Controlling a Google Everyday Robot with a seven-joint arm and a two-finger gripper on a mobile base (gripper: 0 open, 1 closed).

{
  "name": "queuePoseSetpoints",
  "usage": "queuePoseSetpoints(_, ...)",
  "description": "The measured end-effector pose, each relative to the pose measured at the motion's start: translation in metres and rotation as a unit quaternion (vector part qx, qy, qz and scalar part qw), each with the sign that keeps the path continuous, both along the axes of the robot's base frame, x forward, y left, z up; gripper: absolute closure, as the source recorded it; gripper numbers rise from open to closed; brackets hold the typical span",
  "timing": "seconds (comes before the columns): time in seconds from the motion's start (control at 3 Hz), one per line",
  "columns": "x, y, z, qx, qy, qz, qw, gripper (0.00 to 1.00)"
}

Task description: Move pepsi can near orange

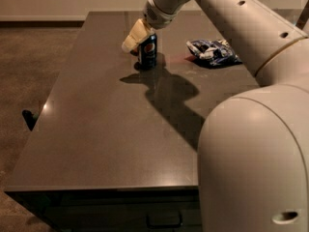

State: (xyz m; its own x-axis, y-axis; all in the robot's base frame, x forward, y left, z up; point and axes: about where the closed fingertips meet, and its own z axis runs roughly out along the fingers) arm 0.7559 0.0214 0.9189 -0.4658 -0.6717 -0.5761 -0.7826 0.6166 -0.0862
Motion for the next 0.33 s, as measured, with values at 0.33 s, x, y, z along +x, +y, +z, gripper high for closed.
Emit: queuePoseSetpoints(0.33, -0.0001, -0.0002, 0.0, -0.001, 0.0, 0.0, 1.0, 0.0)
